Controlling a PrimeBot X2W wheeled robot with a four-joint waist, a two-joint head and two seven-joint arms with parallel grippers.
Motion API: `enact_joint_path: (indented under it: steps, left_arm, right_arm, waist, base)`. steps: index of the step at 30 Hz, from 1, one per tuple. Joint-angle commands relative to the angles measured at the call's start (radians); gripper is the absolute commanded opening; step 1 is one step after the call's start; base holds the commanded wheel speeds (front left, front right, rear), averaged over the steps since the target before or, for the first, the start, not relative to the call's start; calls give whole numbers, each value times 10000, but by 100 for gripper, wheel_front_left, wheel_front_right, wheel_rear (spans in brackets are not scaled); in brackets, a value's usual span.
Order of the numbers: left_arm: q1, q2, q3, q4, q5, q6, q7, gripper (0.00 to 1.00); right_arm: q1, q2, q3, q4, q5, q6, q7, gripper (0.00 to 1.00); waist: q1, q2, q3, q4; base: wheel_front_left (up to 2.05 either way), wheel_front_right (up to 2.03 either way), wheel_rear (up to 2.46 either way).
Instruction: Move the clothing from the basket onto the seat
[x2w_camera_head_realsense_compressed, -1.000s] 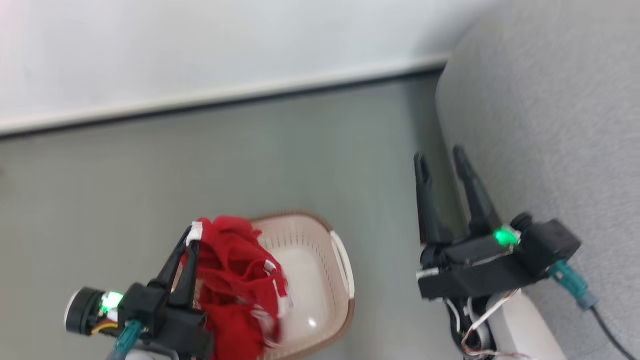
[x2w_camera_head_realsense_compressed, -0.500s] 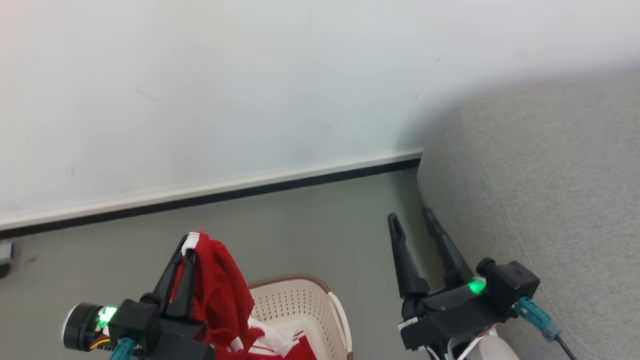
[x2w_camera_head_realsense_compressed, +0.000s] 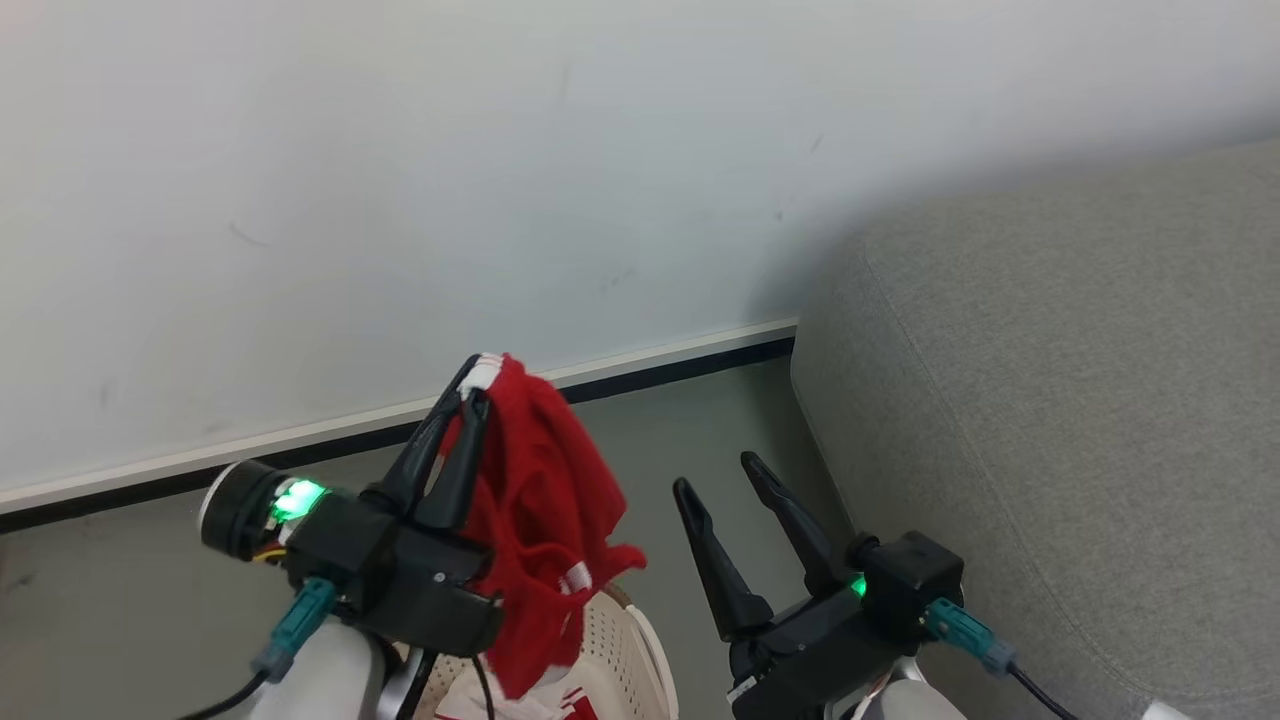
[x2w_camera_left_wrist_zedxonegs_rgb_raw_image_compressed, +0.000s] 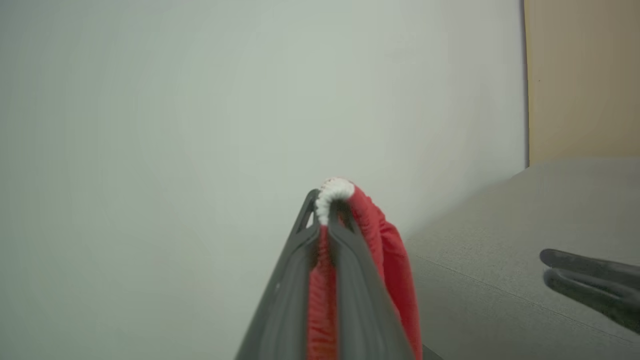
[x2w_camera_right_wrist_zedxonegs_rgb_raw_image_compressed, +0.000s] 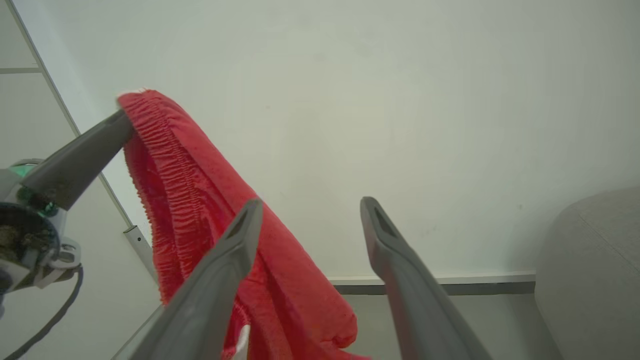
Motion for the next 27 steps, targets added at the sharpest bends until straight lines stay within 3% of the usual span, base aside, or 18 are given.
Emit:
enact_joint_path:
  steps: [1, 11, 19, 20, 22, 27]
  left_arm:
    - [-367, -106, -215, 0, 177, -174, -54, 0]
    - [-1065, -471, -1346, -323, 318, -699, -54, 0]
    - [-1042, -613, -2075, -511, 299, -824, -52, 0]
    - [-1034, -618, -2103, -517, 292, -826, -54, 0]
    - [-984, -618, -2134, -483, 261, -837, -54, 0]
    - [-761, -507, -2020, 12, -96, -904, -52, 0]
  right_arm:
    - [-275, -140, 253, 152, -144, 8, -17, 100]
    - [-1025, -564, 847, 650, -397, 8, -17, 100]
    - [-973, -573, 934, 800, -483, 8, -17, 100]
    - [-964, -573, 946, 806, -487, 8, -17, 49]
    - [-939, -584, 1029, 824, -471, 8, -17, 0]
    - [-867, -542, 934, 785, -300, 8, -17, 0]
  waist:
    - [-1, 0, -9, -151]
    - [-1, 0, -95, -337]
    - [-1, 0, -200, -267]
    - [-1, 0, -203, -252]
    - [-1, 0, -211, -221]
    - [-1, 0, -209, -172]
  base:
    - [0, 0, 0]
    - [0, 0, 0]
    - [0, 0, 0]
    - [0, 0, 0]
    - [0, 0, 0]
    - [0, 0, 0]
